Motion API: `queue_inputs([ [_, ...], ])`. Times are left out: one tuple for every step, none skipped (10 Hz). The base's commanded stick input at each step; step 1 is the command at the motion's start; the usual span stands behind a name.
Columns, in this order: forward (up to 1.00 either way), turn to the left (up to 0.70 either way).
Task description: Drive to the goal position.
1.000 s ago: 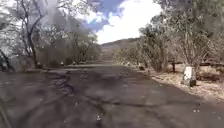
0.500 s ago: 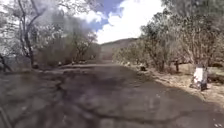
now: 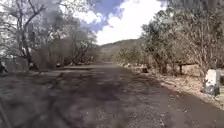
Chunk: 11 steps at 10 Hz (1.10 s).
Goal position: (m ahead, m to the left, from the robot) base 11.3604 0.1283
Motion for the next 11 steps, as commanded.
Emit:
queue_inputs([
  [0.68,0.00],
  [0.68,0.00],
  [0.70,0.00],
  [0.70,0.00],
  [0.70,0.00],
  [0.70,0.00],
  [0.70,0.00],
  [0.70,0.00],
  [0.70,0.00],
  [0.70,0.00],
  [0.70,0.00],
])
